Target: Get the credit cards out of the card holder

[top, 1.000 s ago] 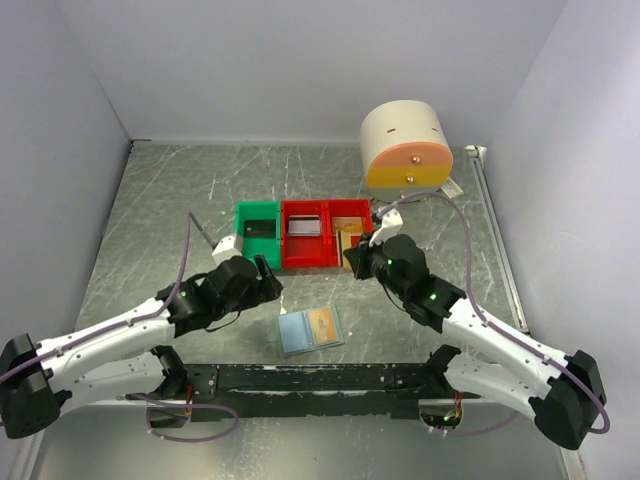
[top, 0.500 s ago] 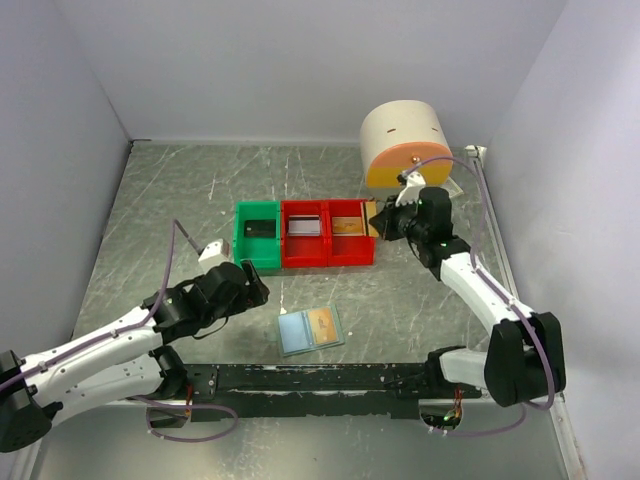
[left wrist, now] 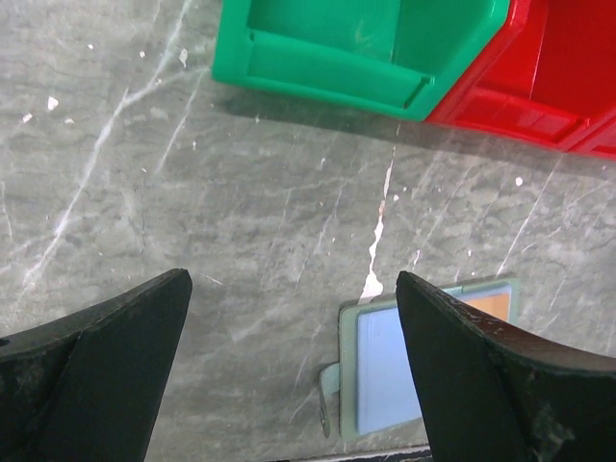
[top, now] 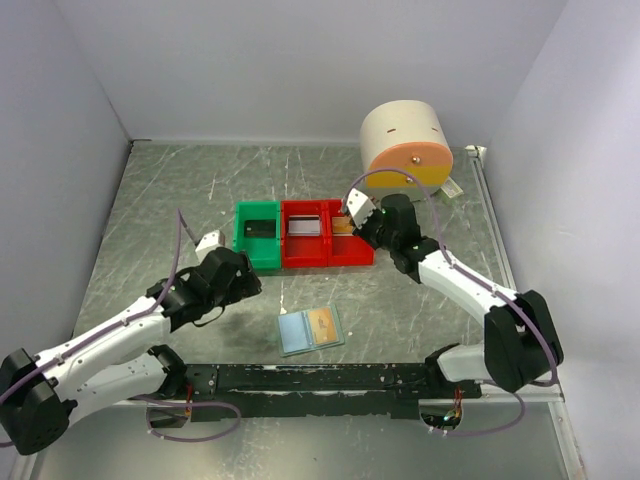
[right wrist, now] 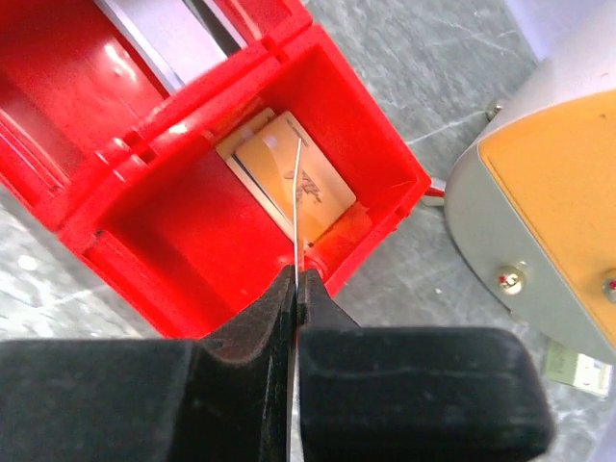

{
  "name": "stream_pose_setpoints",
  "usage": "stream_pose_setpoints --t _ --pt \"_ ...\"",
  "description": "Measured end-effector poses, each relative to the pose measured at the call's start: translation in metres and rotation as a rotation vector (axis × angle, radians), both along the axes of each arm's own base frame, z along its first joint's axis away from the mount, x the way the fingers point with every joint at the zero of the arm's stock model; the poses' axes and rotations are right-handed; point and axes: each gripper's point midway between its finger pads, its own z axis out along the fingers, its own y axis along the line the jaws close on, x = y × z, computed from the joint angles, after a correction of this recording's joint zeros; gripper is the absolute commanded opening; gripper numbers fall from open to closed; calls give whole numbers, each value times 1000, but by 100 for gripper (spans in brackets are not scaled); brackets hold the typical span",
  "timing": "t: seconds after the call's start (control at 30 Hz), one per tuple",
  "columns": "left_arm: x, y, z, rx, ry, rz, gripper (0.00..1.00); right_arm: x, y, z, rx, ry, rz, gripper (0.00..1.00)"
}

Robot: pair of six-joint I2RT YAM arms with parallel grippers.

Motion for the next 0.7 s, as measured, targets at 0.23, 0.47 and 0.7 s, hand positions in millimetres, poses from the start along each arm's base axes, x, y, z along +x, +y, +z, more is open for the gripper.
stream_pose_setpoints --t 0.23,0.47,0.7 --pt "10 12 1 1 4 8 100 12 -8 -19 -187 -50 74 0" --pt "11 10 1 -12 15 -7 99 28 -3 -21 -257 -93 130 0" --pt "9 10 1 -30 7 -12 99 24 4 13 -200 -169 157 0"
